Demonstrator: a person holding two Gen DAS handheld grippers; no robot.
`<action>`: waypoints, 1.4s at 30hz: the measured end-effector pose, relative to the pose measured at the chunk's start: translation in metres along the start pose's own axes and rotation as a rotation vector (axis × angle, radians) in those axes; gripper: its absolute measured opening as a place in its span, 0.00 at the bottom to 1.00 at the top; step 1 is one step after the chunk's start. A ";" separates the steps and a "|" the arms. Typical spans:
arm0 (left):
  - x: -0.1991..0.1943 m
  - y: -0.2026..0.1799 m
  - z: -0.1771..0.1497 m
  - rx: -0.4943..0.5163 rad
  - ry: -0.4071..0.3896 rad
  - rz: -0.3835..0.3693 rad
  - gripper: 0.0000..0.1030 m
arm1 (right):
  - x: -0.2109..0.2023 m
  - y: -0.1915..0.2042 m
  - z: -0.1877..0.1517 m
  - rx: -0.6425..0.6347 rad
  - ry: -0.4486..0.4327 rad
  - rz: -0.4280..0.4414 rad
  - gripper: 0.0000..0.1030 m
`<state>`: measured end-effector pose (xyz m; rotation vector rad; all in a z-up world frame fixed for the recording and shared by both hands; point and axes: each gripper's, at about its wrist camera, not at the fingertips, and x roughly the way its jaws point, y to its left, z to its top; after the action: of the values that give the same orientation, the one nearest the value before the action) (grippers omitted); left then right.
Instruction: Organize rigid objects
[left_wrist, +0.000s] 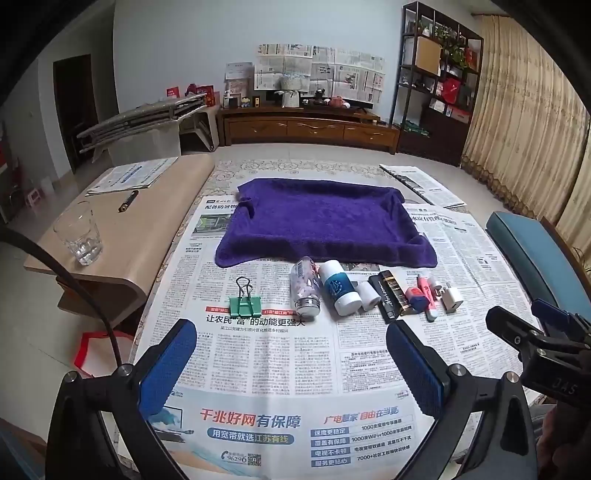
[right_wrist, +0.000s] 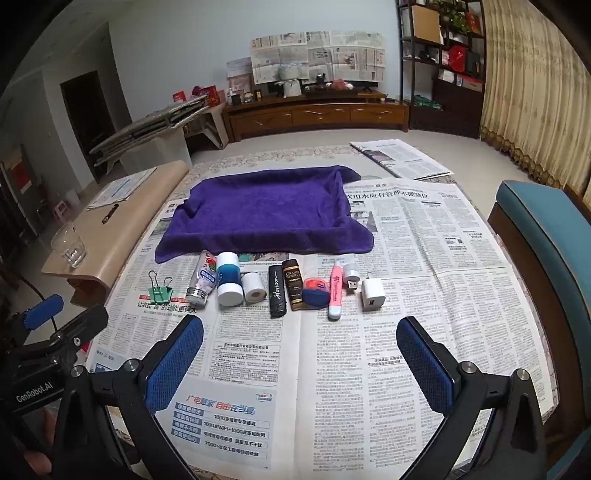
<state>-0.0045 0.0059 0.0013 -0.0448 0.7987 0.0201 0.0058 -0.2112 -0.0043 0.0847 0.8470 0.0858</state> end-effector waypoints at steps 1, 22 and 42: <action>0.001 0.000 0.000 -0.005 0.001 -0.003 1.00 | 0.000 -0.002 -0.001 0.000 -0.002 -0.001 1.00; 0.009 0.002 0.000 -0.012 0.003 0.016 1.00 | -0.003 0.003 -0.002 -0.039 -0.008 -0.007 1.00; 0.012 0.001 -0.004 -0.008 0.018 0.012 1.00 | -0.005 -0.002 -0.003 -0.036 -0.007 -0.006 1.00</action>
<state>0.0014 0.0065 -0.0100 -0.0482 0.8167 0.0340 0.0005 -0.2137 -0.0024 0.0490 0.8380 0.0953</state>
